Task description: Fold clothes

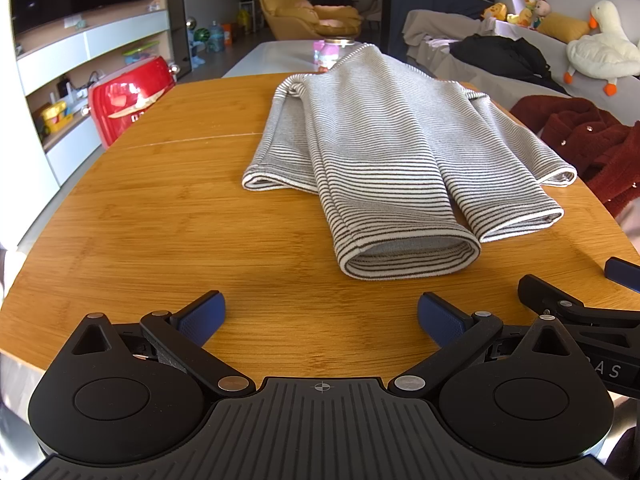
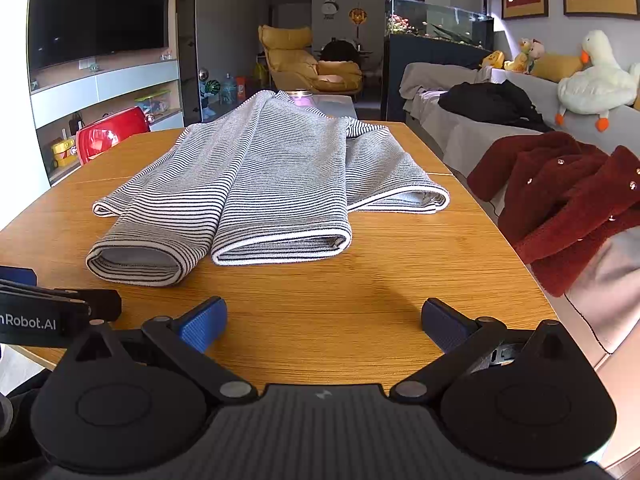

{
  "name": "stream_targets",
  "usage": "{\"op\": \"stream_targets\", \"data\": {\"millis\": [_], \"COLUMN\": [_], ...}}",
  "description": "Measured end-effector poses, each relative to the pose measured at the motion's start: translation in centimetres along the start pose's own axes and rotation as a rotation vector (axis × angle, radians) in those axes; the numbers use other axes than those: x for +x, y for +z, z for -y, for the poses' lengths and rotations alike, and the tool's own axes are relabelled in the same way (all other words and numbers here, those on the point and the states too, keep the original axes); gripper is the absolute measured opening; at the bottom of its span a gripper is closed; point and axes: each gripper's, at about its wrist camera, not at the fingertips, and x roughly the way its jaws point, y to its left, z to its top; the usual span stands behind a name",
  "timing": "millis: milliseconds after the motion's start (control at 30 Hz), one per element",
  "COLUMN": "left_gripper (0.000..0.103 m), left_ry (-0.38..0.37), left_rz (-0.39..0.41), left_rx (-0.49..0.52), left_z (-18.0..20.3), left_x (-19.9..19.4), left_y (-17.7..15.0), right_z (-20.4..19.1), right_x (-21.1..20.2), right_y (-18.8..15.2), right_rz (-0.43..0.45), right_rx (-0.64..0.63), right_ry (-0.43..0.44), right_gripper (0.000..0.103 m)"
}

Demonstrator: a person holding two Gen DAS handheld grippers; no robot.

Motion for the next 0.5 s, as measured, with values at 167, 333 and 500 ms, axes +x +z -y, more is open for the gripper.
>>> {"op": "stream_targets", "data": {"millis": [167, 333, 500], "left_gripper": [0.103, 0.103, 0.103], "left_ry": [-0.004, -0.009, -0.007], "left_rz": [0.003, -0.001, -0.002], "left_rx": [-0.004, -0.006, -0.004], "left_z": [-0.06, -0.09, -0.09], "left_x": [0.03, 0.06, 0.07], "left_y": [0.04, 0.00, -0.01], "right_z": [0.01, 0.06, -0.03], "right_x": [-0.02, -0.04, -0.13], "right_y": [-0.02, -0.05, -0.16], "right_rz": [-0.005, -0.007, 0.000], "right_rx": [0.001, 0.001, 0.001], "right_ry": [-0.001, -0.002, -0.007], "right_gripper": [0.103, 0.103, 0.103]}}
